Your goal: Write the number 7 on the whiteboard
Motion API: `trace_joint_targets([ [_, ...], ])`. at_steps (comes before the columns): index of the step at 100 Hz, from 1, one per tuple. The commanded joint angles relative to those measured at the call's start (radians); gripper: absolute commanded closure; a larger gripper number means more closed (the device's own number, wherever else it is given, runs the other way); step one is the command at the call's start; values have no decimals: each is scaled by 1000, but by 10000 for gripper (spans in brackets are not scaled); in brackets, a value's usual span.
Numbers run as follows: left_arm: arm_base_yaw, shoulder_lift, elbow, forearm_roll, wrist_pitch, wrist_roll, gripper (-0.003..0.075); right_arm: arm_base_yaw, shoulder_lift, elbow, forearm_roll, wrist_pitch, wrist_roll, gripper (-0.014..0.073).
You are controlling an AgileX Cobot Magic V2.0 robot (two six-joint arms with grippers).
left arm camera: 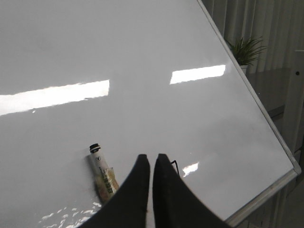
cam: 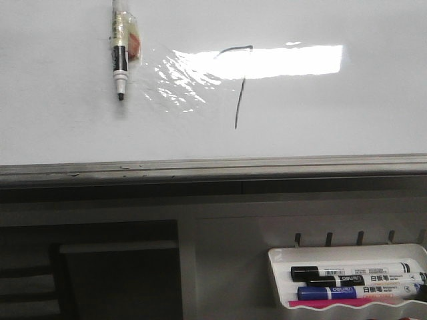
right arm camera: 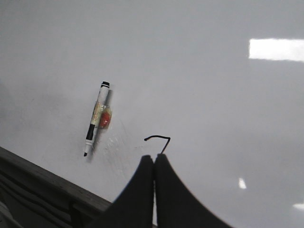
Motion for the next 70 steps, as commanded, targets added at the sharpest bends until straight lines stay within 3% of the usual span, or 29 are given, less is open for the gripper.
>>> trace_joint_targets([
  [1, 0, -87, 54, 19, -62, 2, 741, 1, -108, 93, 56, -75, -39, 657],
  [15, 0, -271, 181, 12, -85, 2, 741, 1, -294, 251, 56, -127, -39, 657],
  [33, 0, -467, 283, -40, -143, 2, 741, 1, -445, 341, 108, -164, -37, 657],
  [70, 0, -517, 298, -59, -164, 2, 741, 1, -472, 355, 117, -193, -37, 657],
])
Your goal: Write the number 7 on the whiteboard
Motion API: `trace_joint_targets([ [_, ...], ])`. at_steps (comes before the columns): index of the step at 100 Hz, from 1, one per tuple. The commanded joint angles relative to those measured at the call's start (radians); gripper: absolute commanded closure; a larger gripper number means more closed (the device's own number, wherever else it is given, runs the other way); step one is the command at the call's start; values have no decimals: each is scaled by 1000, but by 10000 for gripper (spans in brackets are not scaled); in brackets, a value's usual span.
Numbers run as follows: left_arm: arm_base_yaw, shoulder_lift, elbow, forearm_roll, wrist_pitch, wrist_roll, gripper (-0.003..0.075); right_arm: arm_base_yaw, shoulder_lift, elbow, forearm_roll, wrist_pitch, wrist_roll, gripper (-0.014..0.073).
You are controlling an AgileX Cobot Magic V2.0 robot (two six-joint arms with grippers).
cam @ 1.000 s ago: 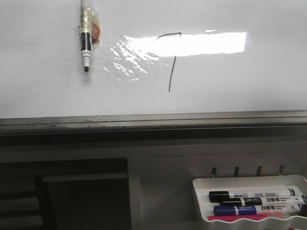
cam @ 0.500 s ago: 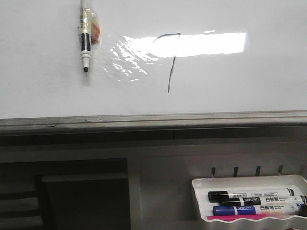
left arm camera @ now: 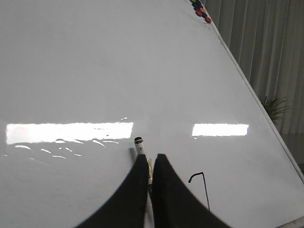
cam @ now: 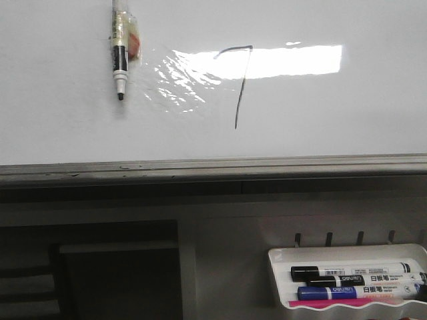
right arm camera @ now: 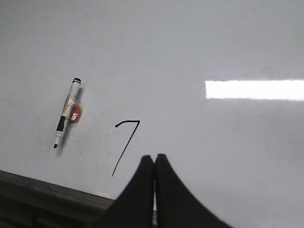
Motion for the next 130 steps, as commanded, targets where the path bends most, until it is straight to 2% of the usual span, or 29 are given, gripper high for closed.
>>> trace_joint_targets([
  [1, 0, -28, -23, 3, -32, 1, 741, 1, 11, -22, 41, -28, -8, 657],
  [70, 0, -28, -23, 3, -32, 1, 741, 1, 11, -22, 41, -30, -8, 657],
  [76, 0, -28, -23, 59, -29, -2, 741, 1, 11, -22, 41, -30, -8, 657],
  [81, 3, -28, -23, 177, -5, -16, 741, 1, 11, -22, 41, -30, -8, 657],
  [86, 15, -25, -23, 320, 22, -63, 741, 1, 11, -22, 41, -30, -8, 657],
  [95, 74, -2, -13, 523, 24, -263, 741, 1, 11, -22, 41, -30, -8, 657],
  [110, 274, 31, 39, 778, 24, -615, 741, 1, 11, -22, 41, -30, -8, 657],
  [117, 367, 31, 69, 845, 24, -732, 741, 1, 11, -22, 41, -30, -8, 657],
  [130, 513, 29, 117, 955, 24, -867, 741, 1, 11, -22, 41, -30, -8, 657],
])
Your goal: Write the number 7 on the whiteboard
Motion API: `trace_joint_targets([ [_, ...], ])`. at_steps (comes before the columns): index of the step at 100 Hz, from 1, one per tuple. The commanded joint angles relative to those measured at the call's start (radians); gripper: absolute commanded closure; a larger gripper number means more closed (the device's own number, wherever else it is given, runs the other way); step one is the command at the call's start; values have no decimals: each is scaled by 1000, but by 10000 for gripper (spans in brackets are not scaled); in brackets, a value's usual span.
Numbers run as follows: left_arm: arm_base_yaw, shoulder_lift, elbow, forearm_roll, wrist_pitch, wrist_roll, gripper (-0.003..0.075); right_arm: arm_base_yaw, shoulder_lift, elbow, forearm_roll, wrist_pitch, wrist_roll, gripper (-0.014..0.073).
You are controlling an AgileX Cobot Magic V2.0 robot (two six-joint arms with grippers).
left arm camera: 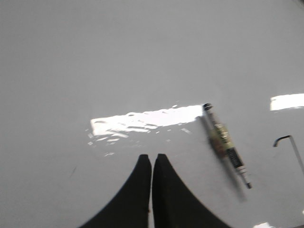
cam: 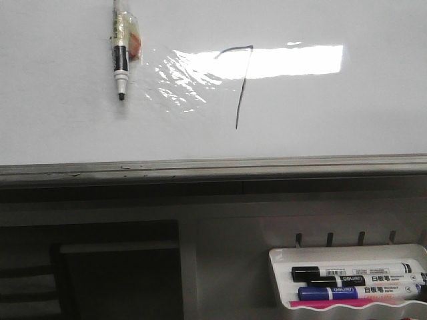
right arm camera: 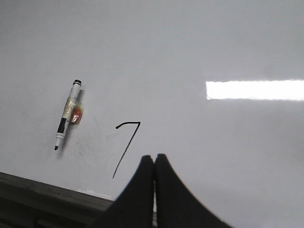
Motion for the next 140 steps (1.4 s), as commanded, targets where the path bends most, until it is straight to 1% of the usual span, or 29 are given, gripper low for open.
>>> trace_joint_targets([
  [1, 93, 21, 1, 120, -60, -141, 741, 1, 11, -22, 35, -27, -7, 657],
  [6, 130, 14, 16, 191, -60, -195, 741, 1, 11, -22, 35, -27, -7, 657],
  [12, 161, 7, 35, 231, -60, -220, 741, 1, 11, -22, 35, -27, -7, 657],
  [26, 185, -23, 86, 229, -60, -220, 741, 1, 11, -22, 35, -27, -7, 657],
  [32, 194, -35, 84, 229, 5, -220, 741, 1, 11, -22, 35, -27, -7, 657],
  [44, 210, -37, 84, 227, 43, -220, 741, 1, 11, -22, 35, -27, -7, 657],
  [55, 211, -38, 86, 222, 64, -220, 741, 1, 11, -22, 35, -27, -7, 657],
  [82, 211, -38, 86, 214, 64, -220, 741, 1, 11, -22, 35, -27, -7, 657],
  [88, 211, -38, 86, 192, 64, -220, 741, 1, 11, -22, 35, -27, -7, 657],
  [140, 212, -38, 86, 197, 60, -220, 741, 1, 11, -22, 35, -27, -7, 657],
])
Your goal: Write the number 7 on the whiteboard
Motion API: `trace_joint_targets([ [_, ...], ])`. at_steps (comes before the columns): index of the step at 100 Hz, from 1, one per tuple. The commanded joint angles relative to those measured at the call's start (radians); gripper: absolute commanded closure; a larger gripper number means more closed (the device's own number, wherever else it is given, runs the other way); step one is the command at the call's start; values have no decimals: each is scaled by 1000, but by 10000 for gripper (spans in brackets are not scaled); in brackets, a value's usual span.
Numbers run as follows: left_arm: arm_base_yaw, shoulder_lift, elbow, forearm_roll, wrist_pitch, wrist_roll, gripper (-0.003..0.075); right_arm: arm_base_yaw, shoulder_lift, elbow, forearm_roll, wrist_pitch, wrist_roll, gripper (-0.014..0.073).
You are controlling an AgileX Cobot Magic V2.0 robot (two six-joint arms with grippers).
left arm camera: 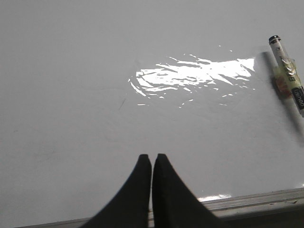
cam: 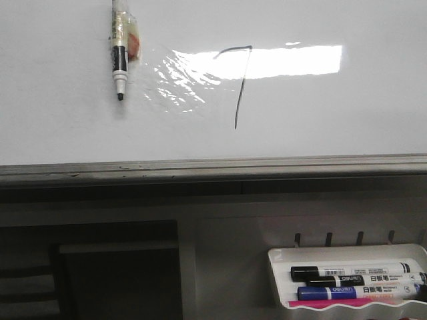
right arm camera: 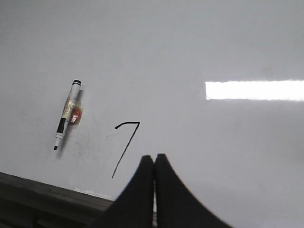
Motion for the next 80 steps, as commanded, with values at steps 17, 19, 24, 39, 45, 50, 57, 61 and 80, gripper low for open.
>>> trace_joint_targets([
  [17, 1, -30, 38, -10, -71, -11, 741, 1, 11, -22, 35, -27, -5, 657],
  [19, 1, -30, 38, -10, -71, -11, 741, 1, 11, -22, 35, -27, -5, 657],
  [24, 1, -30, 38, -10, -71, -11, 741, 1, 11, -22, 35, -27, -5, 657],
  [39, 1, -30, 38, -10, -71, -11, 741, 1, 11, -22, 35, -46, -5, 657],
  [45, 1, -30, 38, -10, -71, -11, 741, 1, 11, -21, 35, -98, -5, 657],
  [50, 1, -30, 38, -10, -71, -11, 741, 1, 11, -21, 35, -136, -3, 657],
  [57, 1, -30, 38, -10, -71, -11, 741, 1, 11, -21, -80, -183, 40, 657],
  [61, 1, -30, 38, -10, -71, -11, 741, 1, 15, -21, -208, -199, 155, 657],
  [80, 1, -30, 38, -10, -71, -11, 741, 1, 48, 2, -1139, -213, 1060, 657],
])
